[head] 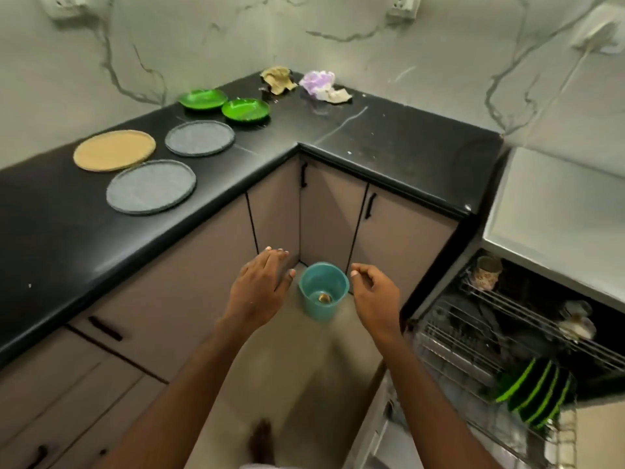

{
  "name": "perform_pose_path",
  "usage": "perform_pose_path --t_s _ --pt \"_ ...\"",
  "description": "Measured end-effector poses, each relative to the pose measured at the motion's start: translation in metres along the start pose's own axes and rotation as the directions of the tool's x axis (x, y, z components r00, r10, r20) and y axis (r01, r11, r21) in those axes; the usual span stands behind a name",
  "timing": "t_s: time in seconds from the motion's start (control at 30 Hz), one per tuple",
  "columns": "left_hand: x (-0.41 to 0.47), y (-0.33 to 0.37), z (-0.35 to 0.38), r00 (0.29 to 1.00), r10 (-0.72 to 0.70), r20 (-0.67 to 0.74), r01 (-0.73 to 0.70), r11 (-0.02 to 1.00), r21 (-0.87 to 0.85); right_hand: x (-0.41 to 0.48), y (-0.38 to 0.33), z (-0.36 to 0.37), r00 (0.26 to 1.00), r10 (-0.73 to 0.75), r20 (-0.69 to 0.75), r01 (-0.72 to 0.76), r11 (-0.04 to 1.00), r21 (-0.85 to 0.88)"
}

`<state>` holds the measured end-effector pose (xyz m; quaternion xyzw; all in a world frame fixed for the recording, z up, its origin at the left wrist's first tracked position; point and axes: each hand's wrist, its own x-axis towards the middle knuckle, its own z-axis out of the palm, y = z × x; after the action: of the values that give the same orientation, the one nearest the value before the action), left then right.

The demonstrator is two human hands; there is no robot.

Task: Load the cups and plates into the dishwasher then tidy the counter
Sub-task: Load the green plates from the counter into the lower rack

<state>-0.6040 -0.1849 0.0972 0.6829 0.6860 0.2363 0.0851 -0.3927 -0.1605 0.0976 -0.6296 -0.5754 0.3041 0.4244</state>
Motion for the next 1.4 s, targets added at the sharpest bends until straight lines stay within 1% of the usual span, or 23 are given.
perform_pose_path --t_s 0.2,0.37,0.5,0.63,0.8,0.87,1.0,1.07,1.27,1.33,1.4 --pt "0.086 -0.073 -0.044 1.000 0.014 -0.017 -0.014 1.000 0.017 0.063 -0.056 0.079 0.999 -0.034 0.021 0.032 0.997 0.064" --pt "0.142 -0.108 -0.066 0.997 0.034 -0.062 -0.034 0.999 0.013 0.109 -0.089 0.123 0.996 -0.081 0.035 0.078 0.994 0.070" --pt "0.185 -0.133 -0.071 0.997 0.027 -0.076 -0.027 1.000 0.001 0.152 -0.108 0.154 0.994 -0.097 0.053 0.093 0.993 0.071" --pt "0.228 -0.152 -0.068 0.994 0.001 -0.112 -0.003 1.000 -0.014 0.203 -0.117 0.181 0.990 -0.127 0.068 0.125 0.992 0.024" --pt "0.294 -0.172 -0.058 0.991 -0.031 -0.127 0.026 0.999 -0.045 0.283 -0.131 0.215 0.977 -0.195 0.083 0.194 0.981 0.027" --pt "0.321 -0.175 -0.057 0.989 -0.047 -0.143 0.043 0.998 -0.035 0.315 -0.138 0.225 0.975 -0.200 0.101 0.198 0.980 0.026" --pt "0.377 -0.183 -0.060 0.978 -0.098 -0.183 0.087 0.994 -0.065 0.378 -0.151 0.244 0.964 -0.233 0.125 0.232 0.972 0.018" --pt "0.404 -0.190 -0.062 0.976 -0.130 -0.176 0.112 0.988 -0.106 0.405 -0.157 0.255 0.958 -0.250 0.137 0.250 0.968 0.014" --pt "0.482 -0.218 -0.065 0.962 -0.209 -0.176 0.178 0.968 -0.177 0.480 -0.166 0.294 0.953 -0.237 0.187 0.239 0.971 0.013" --pt "0.514 -0.237 -0.065 0.944 -0.276 -0.180 0.244 0.953 -0.180 0.505 -0.165 0.312 0.955 -0.216 0.204 0.221 0.975 -0.003" --pt "0.549 -0.260 -0.065 0.907 -0.372 -0.196 0.339 0.922 -0.185 0.529 -0.163 0.332 0.957 -0.181 0.225 0.190 0.982 -0.019"
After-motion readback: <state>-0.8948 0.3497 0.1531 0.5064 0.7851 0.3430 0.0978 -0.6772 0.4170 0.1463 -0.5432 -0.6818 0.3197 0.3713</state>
